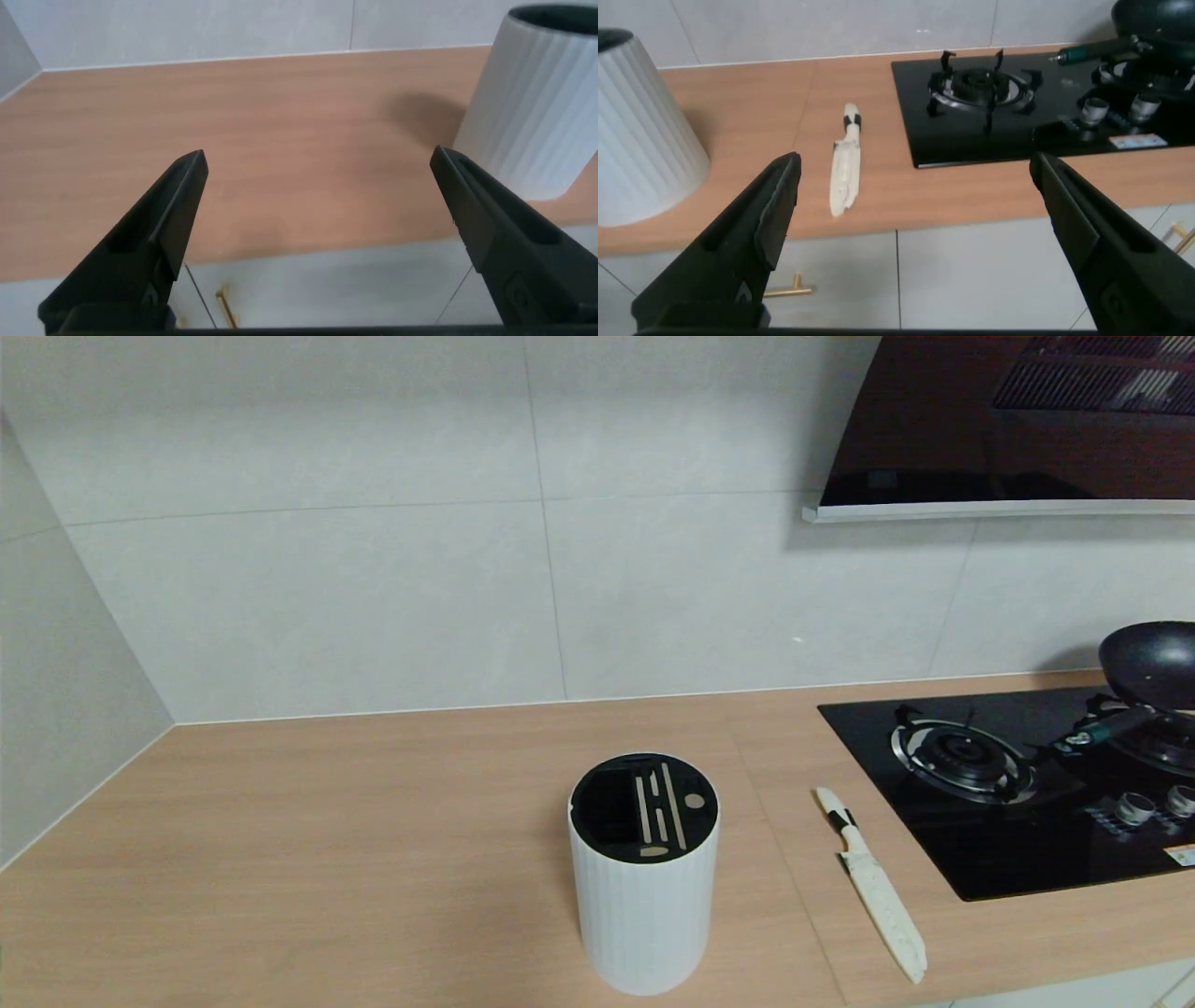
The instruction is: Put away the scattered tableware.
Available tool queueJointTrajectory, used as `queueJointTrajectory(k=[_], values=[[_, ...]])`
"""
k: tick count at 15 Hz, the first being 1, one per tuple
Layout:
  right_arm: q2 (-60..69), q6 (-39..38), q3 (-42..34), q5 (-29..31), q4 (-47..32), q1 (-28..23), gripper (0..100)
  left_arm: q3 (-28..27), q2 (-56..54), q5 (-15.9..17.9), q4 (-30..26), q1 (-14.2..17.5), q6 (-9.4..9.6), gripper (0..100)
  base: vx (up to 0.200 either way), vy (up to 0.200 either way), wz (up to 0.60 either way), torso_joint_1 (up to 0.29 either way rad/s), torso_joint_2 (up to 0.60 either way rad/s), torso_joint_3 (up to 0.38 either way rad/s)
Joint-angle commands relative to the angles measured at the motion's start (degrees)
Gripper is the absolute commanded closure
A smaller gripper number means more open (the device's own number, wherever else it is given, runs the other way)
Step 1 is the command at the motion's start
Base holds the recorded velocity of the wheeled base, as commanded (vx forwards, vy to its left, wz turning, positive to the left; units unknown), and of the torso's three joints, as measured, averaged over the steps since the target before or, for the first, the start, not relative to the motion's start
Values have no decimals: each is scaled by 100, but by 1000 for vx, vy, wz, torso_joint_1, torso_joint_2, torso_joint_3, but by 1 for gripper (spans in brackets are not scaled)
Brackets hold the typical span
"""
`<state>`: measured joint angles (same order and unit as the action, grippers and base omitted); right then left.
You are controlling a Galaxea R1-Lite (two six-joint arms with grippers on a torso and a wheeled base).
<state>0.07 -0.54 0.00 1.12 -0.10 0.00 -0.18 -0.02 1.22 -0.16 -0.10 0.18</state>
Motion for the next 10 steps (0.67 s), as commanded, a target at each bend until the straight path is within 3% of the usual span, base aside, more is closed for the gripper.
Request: queueJointTrajectory(k=[1,10], values=[[-7,1,0,2,1,0,0,1,2,1,-2,1,-1,0,0,0,0,139,-295,-139],[-7,36,0,2,-8,0,0,1,2,1,-2,1,-1,0,0,0,0,6,-8,-5]])
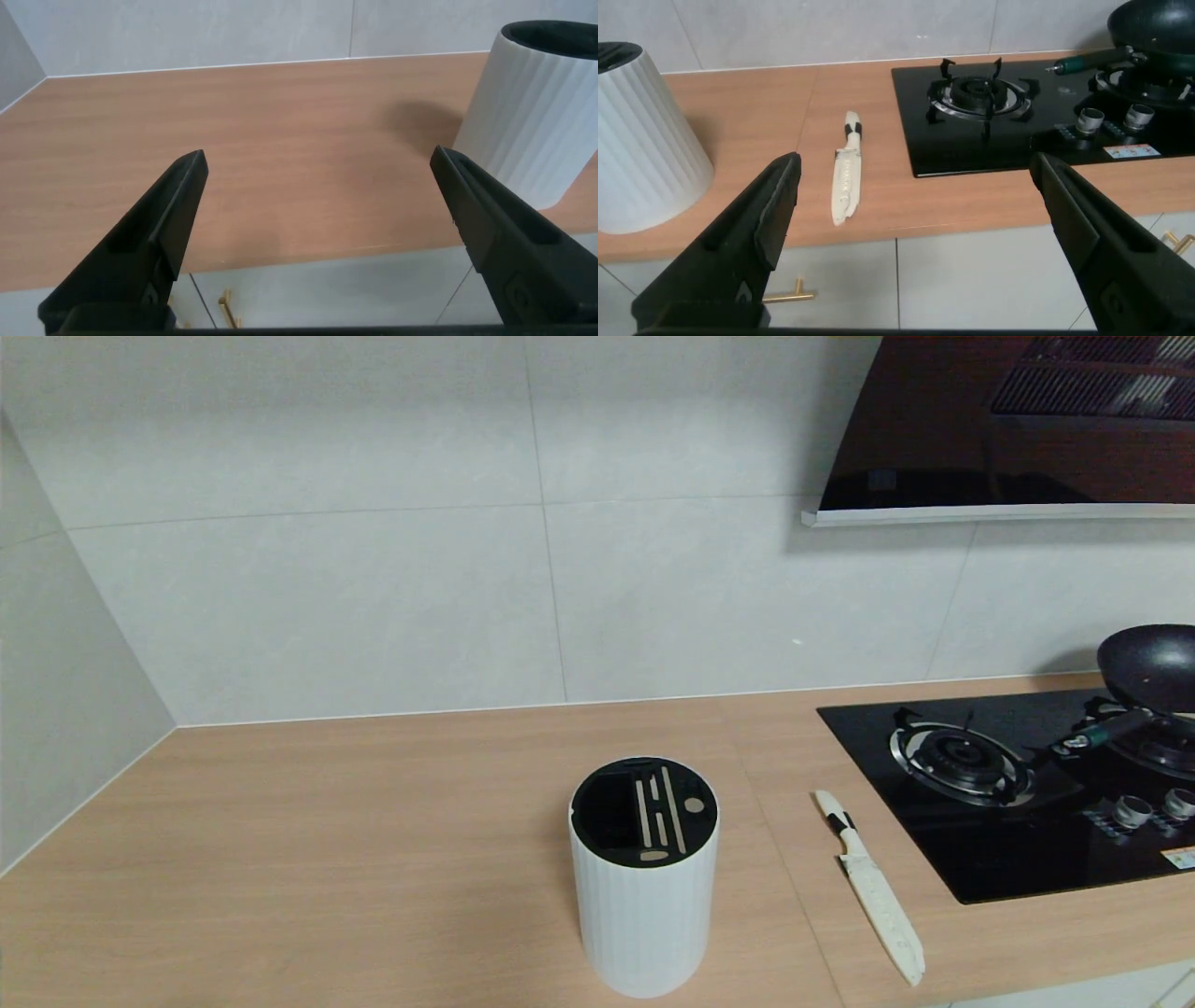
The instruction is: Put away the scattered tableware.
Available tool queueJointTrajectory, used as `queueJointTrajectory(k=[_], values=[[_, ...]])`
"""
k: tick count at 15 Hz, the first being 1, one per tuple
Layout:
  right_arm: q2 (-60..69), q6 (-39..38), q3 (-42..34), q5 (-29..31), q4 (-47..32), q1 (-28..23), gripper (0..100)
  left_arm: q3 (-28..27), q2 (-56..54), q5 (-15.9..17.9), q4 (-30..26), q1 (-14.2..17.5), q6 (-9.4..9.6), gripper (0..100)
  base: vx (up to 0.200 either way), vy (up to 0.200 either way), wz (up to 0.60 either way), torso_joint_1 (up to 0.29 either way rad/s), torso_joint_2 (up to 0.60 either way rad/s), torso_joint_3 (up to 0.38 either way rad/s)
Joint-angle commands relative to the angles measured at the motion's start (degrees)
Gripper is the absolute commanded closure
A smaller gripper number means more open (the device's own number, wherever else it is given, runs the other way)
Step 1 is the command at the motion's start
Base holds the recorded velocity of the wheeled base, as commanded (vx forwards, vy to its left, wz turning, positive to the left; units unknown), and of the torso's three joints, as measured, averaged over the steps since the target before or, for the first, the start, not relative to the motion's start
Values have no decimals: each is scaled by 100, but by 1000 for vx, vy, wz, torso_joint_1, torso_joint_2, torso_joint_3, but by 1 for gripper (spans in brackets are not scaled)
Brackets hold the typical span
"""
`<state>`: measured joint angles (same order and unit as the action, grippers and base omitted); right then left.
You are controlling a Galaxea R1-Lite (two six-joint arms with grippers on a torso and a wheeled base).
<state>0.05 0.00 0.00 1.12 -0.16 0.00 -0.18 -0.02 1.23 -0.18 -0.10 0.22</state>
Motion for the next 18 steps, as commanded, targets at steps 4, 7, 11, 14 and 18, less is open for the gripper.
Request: queueJointTrajectory(k=[4,7,11,14,18], values=[[-5,44,88,-15,104,0,0,1,2,0,1,1,13,0,0,0,0,0,0,0],[-717,-158,1187,-683,-178,149,0,1,2,0,1,1,31,0,0,0,0,0,0,0],[-2659,-123,1529,-1492,-221,176,0,1,2,0,1,1,31,0,0,0,0,0,0,0],[-3951,-141,1934,-1510,-221,431,0,1,2,0,1,1,22,0,0,0,0,0,0,0],[-6438,-158,2487,-965,148,1318,0,1,2,0,1,1,4,0,0,0,0,0,0,0]])
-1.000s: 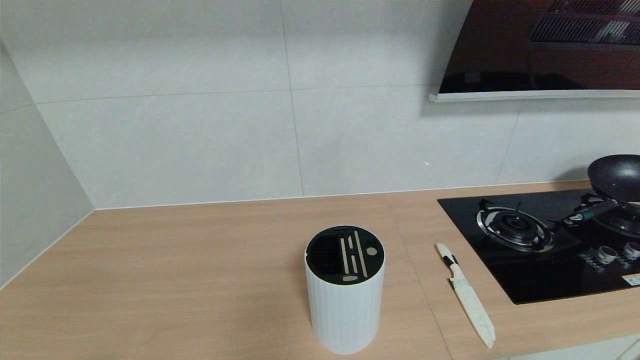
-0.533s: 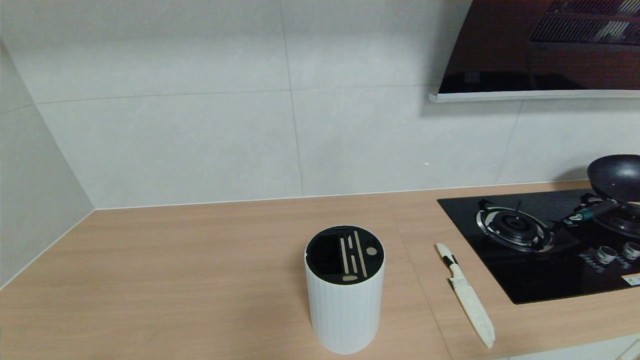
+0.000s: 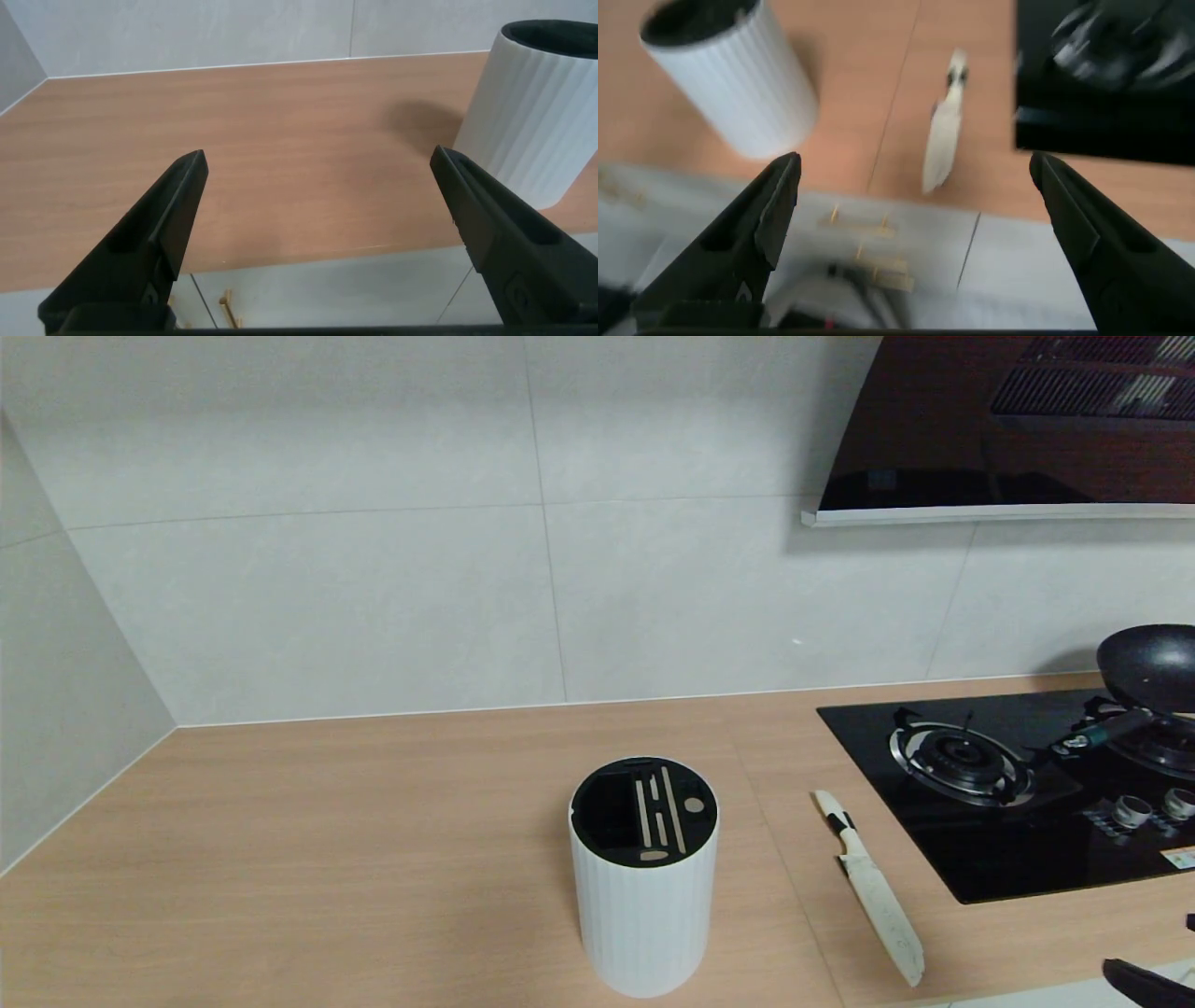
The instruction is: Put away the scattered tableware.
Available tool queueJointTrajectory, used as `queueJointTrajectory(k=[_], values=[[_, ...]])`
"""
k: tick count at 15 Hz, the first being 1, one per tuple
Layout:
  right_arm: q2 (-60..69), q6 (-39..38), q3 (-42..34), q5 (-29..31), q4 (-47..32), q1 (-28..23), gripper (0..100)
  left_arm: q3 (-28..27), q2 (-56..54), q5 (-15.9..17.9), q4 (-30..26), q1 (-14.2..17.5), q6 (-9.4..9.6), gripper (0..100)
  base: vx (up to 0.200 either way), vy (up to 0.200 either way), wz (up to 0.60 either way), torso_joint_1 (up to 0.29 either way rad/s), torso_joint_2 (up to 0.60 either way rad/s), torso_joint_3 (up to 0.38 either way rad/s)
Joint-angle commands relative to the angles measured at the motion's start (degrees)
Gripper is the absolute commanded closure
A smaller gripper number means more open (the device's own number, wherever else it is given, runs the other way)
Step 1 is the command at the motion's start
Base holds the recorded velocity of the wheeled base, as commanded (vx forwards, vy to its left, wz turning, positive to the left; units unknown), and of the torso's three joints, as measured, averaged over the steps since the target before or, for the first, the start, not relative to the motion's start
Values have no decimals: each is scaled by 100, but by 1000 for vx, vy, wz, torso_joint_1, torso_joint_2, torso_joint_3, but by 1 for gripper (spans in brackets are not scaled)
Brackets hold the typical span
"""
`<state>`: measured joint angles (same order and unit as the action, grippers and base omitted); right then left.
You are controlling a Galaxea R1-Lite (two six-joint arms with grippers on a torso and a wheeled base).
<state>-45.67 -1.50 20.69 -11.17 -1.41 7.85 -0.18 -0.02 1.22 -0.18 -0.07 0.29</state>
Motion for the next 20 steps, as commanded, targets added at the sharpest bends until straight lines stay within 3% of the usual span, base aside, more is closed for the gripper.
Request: queueJointTrajectory(k=[1,5,12,17,20], values=[[-2429,1,445,387,721,577,0,1,2,1,1,-1,6,0,0,0,0,0,0,0],[-4592,9,454,818,2848,577,0,1,2,1,1,-1,-3,0,0,0,0,0,0,0],[-7404,9,559,1248,5573,524,0,1,2,1,1,-1,6,0,0,0,0,0,0,0],[-8512,-26,946,1433,6434,331,0,1,2,10,1,-1,-3,0,0,0,0,0,0,0],[-8775,-26,1139,1433,6549,182,0,1,2,10,1,-1,-3,0,0,0,0,0,0,0]])
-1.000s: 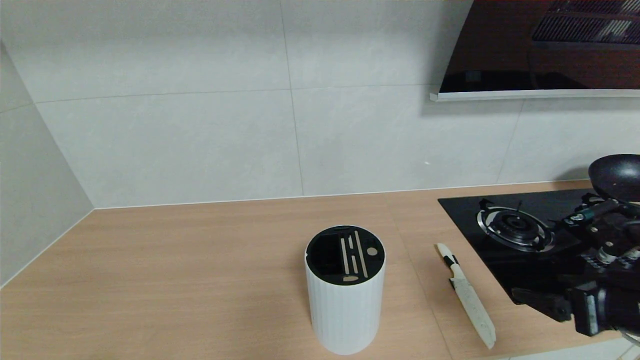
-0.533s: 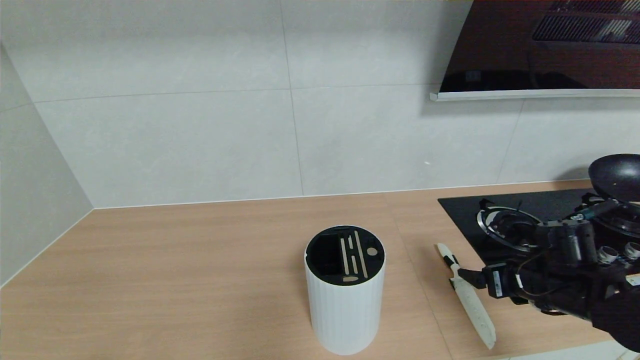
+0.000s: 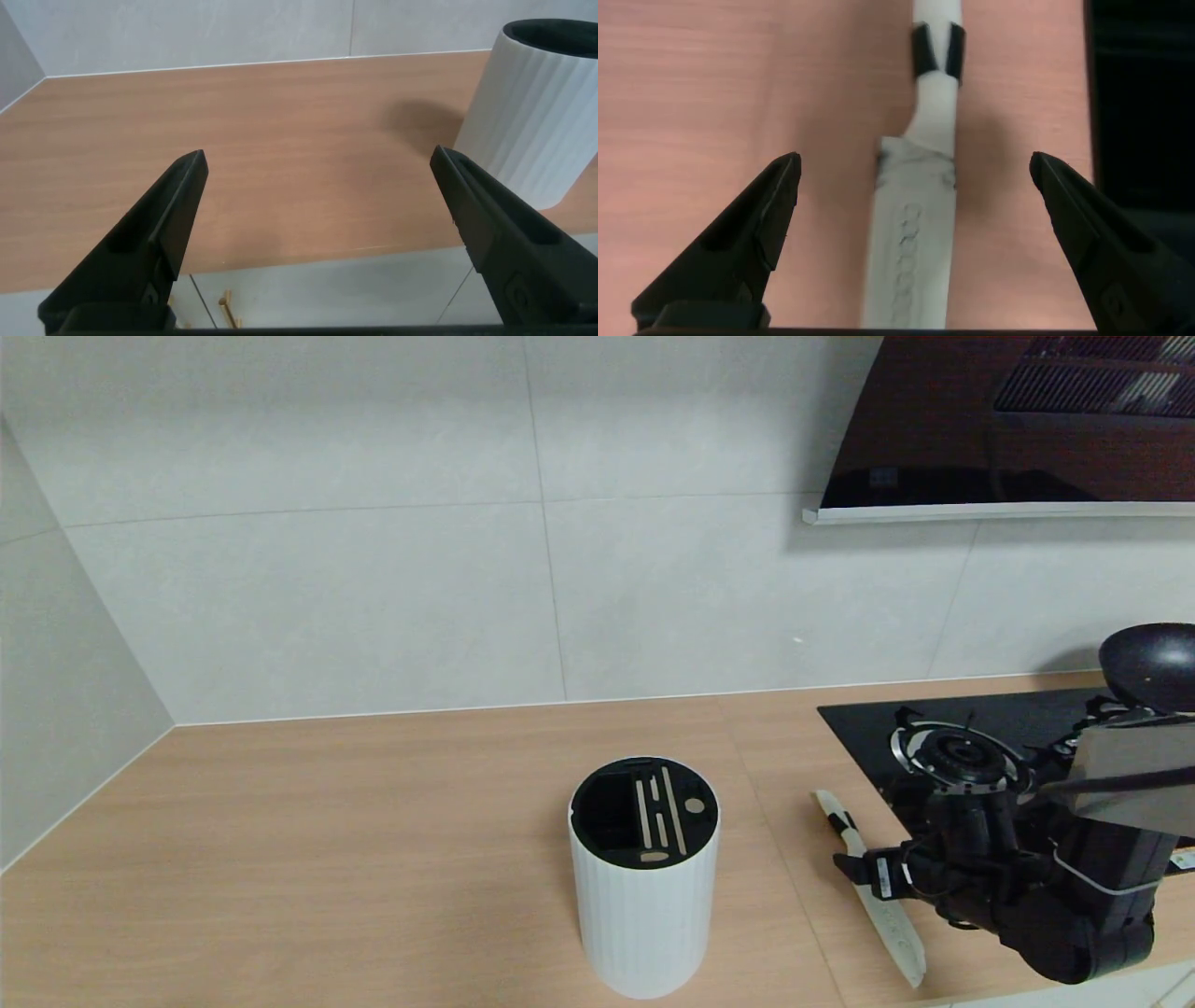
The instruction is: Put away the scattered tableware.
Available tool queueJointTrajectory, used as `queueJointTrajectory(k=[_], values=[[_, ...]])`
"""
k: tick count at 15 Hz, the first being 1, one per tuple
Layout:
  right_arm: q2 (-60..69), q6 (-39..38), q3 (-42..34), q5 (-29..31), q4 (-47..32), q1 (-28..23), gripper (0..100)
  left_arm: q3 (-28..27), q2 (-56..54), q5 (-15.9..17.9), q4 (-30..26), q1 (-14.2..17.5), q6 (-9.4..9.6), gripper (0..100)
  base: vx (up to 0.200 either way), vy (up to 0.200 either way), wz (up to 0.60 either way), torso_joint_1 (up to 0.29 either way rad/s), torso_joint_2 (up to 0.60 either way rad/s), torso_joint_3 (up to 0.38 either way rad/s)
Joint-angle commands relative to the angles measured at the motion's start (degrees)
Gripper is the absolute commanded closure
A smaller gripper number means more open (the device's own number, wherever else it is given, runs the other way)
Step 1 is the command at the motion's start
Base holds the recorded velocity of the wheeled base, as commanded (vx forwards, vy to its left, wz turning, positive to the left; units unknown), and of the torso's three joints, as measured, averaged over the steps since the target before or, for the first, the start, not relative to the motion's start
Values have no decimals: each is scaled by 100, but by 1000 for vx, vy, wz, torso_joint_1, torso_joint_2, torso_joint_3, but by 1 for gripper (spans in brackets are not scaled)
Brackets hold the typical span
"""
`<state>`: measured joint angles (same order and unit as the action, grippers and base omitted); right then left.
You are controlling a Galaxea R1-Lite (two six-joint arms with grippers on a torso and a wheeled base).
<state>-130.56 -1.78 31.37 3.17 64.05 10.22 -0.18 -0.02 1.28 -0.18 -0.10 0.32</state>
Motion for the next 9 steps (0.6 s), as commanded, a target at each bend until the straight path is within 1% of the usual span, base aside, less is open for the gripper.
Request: queueJointTrajectory(k=[1,9], values=[[-330,-15,115,-1,64,-55,0,1,2,4,1,1,3,0,0,0,0,0,0,0],[-418,-86,168,-1,248,51,0,1,2,-5,1,1,3,0,0,0,0,0,0,0]])
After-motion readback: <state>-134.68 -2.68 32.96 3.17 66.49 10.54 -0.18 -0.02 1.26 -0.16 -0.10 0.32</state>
